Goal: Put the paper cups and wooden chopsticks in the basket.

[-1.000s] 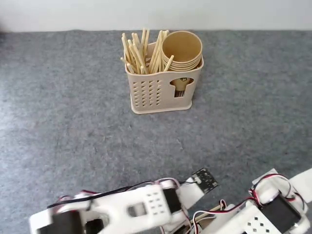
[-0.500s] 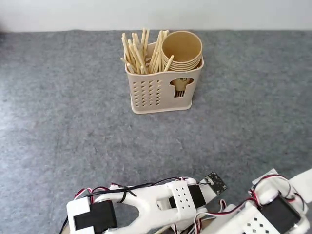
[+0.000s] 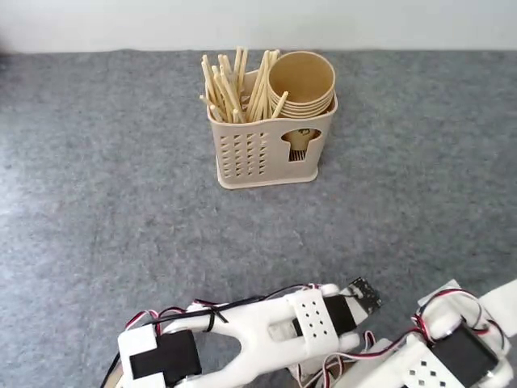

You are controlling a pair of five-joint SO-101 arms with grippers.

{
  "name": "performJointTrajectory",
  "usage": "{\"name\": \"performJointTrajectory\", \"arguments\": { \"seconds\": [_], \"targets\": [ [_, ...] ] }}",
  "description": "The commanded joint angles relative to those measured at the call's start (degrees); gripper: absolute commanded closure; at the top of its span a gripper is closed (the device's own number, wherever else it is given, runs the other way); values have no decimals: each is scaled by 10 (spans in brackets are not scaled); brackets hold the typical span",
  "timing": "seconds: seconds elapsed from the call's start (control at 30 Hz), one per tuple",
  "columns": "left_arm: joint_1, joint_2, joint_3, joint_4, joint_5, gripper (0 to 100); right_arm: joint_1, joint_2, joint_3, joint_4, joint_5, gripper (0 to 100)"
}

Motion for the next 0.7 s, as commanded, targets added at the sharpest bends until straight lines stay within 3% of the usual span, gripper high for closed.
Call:
{"name": "performJointTrajectory", "arguments": {
  "seconds": [0.0, 0.17, 0.33, 0.67],
  "targets": [
    [-33, -4, -41, 35, -3, 987, 3, -3, -4, -3, -2, 991],
    [-74, -41, -73, 82, -4, 987, 3, -3, -4, -3, -2, 991],
    [-111, -172, -73, 108, -33, 987, 3, -3, -4, -2, -1, 991],
    [-276, -395, -75, 107, -99, 987, 2, -4, -4, 0, -1, 991]
  ]
}}
